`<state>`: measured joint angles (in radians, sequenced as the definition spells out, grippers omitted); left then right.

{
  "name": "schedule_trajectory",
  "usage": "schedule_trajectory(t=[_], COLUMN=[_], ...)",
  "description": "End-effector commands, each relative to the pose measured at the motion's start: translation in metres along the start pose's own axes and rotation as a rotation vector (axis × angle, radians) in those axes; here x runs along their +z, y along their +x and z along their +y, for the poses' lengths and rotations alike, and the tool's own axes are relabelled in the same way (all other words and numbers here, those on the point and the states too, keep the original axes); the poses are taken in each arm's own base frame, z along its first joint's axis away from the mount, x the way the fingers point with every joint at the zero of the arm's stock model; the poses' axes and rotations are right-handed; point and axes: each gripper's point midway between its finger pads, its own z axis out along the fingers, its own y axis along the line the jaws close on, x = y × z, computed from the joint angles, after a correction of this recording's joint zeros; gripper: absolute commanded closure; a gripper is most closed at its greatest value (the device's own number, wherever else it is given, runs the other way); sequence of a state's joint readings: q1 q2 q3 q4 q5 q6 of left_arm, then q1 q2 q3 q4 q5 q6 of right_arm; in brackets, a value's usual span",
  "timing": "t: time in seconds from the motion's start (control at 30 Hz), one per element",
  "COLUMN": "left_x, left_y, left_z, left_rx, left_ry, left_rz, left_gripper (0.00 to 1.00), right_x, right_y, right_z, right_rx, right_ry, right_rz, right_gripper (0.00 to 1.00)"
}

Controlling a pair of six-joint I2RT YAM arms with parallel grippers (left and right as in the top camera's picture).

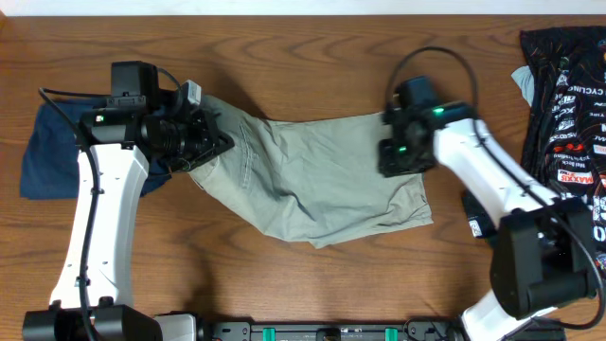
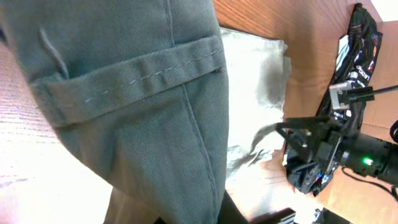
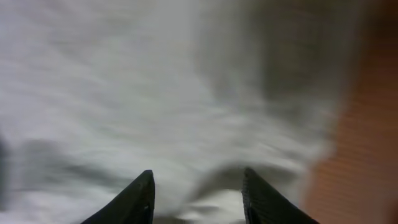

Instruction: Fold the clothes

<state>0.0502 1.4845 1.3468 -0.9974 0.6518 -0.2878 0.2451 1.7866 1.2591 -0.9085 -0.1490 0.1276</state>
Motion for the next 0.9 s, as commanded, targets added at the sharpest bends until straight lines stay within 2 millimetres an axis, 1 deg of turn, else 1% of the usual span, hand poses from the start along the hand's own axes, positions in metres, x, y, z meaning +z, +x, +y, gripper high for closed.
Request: schedule_trajectory(t=[0.0,0.03,0.1,0.17,0.23,0.33,0.4,0.5,0.57,0.63,0.77,0.87], left_x=[-0.010,-0.011,-0.010,-0.010,-0.010,-0.010,-0.010,-0.008,-0.003,0.003,0.016,0.027], left_y=[-0.006,-0.006,-0.006,-0.006,-0.007,-0.008,-0.007,-0.005,-0.003,0.001,0.015,0.029], left_z=[-0.011,-0.011,-0.011,-0.011,-0.011,-0.012,-0.017,-0.033,-0.043,-0.056,-0.088,-0.107], left_rx=[0.034,0.034,0.034,0.034,0.037,0.021,0.013,0.025,0.030,0.077,0.135,0.160], left_ry=[0.018,0.018,0.018,0.018,0.020,0.023,0.045,0.108,0.124,0.142,0.187,0.191], left_rz=[-0.040,-0.041,-0.040,-0.041,-0.045,-0.048,-0.045,-0.029,-0.025,-0.019,0.007,0.025], left_gripper=[0.94,0.94,0.94,0.94,0.94,0.94,0.94,0.94,0.94,0.94,0.94,0.94], right_x=[0.012,0.017,0.027,0.036,0.045,0.057,0.065,0.073,0.077,0.079,0.081,0.083], right_y=[0.016,0.024,0.033,0.041,0.049,0.062,0.071,0.080,0.085,0.090,0.097,0.097], right_z=[-0.034,-0.042,-0.049,-0.052,-0.049,-0.040,-0.031,-0.020,-0.011,-0.004,0.009,0.018], right_rx=[0.020,0.034,0.048,0.069,0.070,0.058,0.040,0.040,0.038,0.035,-0.008,-0.020], right_ry=[0.071,0.088,0.103,0.103,0.076,0.039,0.022,0.020,0.021,0.023,0.024,0.025], right_rz=[0.057,0.077,0.096,0.104,0.112,0.128,0.140,0.153,0.159,0.168,0.181,0.171], right_gripper=[0.57,0.58,0.59,0.62,0.67,0.79,0.91,0.96,0.97,0.97,0.96,0.96])
